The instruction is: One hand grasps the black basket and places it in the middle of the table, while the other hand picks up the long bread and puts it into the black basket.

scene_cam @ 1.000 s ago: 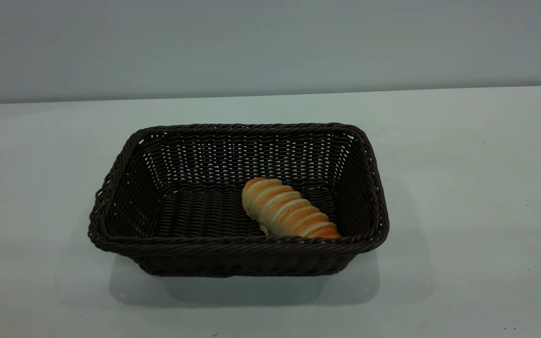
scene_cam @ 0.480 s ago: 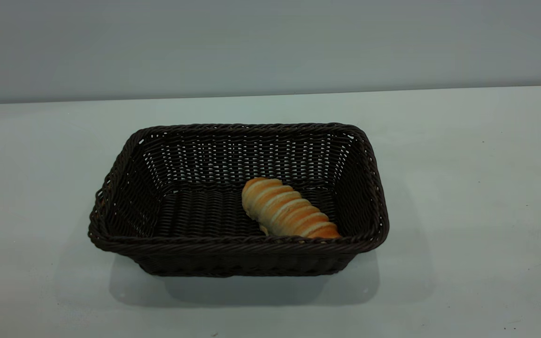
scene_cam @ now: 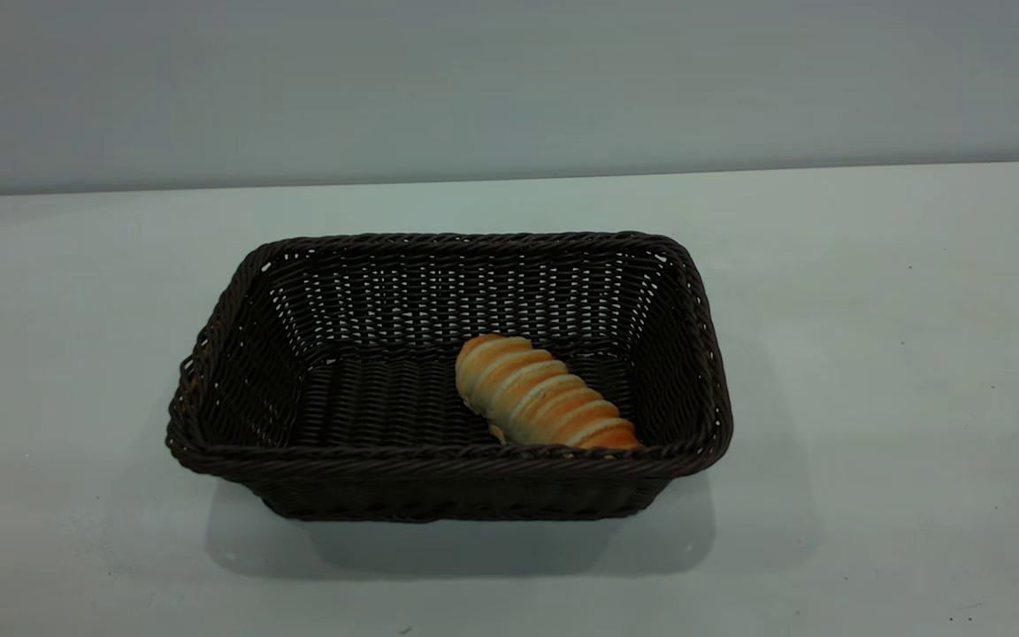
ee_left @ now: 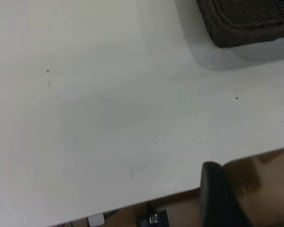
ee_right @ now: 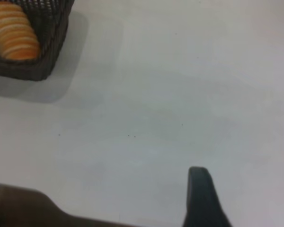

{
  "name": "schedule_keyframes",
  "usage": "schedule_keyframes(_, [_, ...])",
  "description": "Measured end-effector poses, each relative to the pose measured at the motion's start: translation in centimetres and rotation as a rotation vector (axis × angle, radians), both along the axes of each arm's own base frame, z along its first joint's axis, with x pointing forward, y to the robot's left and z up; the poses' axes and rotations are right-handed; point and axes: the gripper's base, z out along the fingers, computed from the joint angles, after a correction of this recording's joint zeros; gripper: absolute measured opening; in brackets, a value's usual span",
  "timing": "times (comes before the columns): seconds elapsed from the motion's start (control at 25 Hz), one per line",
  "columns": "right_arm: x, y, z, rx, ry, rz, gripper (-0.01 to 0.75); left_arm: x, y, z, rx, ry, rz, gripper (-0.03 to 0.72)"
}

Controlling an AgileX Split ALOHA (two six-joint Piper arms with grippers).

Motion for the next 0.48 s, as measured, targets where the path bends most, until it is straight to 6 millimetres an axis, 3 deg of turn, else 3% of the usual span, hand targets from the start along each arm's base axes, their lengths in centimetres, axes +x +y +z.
schedule_keyframes(0.2, [0.0,0.0,0.0,0.002,0.000,-0.004,0.441,0.0,0.0,0.0,0.000,0.000,0.009,0.424])
schedule_keyframes(0.48, [0.0,-0.1,0.0,0.004,0.000,-0.148,0.441,-1.1,0.1,0.0,-0.008,-0.076,0.207,0.424])
